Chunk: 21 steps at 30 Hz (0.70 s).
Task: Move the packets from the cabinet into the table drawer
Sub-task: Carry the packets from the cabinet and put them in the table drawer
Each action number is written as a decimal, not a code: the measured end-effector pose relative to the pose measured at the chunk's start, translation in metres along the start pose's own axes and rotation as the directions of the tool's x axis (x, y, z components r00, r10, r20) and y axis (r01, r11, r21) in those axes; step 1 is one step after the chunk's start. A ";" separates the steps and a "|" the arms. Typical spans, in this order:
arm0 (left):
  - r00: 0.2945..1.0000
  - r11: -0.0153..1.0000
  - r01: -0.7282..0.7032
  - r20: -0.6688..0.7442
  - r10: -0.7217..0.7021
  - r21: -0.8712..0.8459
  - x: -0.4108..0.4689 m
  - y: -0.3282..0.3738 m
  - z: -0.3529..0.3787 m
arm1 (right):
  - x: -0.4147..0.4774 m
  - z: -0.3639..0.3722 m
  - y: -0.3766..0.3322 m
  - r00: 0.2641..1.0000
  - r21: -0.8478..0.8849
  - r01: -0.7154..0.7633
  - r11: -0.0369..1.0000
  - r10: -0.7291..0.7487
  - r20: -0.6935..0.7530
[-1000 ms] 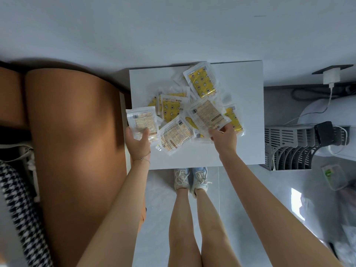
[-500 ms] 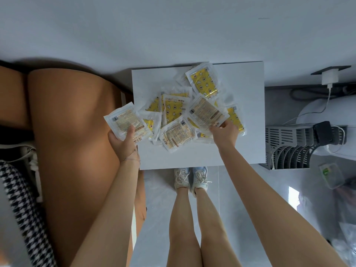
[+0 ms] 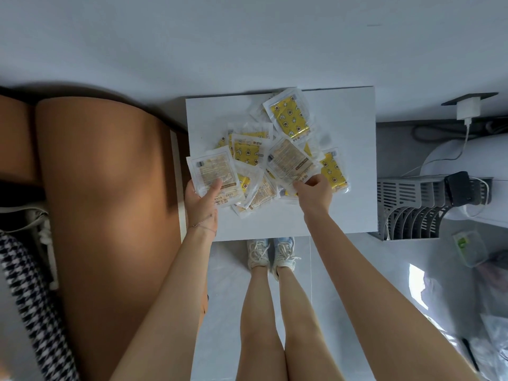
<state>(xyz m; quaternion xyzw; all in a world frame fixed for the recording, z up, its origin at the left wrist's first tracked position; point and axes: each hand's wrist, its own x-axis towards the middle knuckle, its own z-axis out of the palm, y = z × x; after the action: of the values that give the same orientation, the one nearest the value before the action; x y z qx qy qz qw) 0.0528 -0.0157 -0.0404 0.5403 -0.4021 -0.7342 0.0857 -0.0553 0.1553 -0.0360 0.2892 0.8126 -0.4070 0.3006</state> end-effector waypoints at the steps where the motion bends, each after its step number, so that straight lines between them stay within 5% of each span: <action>1: 1.000 1.000 0.000 0.001 0.000 0.003 0.001 -0.001 -0.001 | 0.000 -0.001 0.001 1.000 0.030 -0.020 0.999 0.020 0.001; 21: 0.994 0.986 0.098 0.038 -0.104 0.133 -0.022 -0.017 -0.001 | -0.001 -0.034 0.017 0.997 0.325 -0.070 0.943 0.072 0.008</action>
<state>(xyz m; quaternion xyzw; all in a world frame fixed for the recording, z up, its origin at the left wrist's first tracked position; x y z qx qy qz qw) 0.0677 0.0076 -0.0363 0.5477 -0.4234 -0.7216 0.0037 -0.0506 0.1920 -0.0269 0.3646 0.7240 -0.5238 0.2618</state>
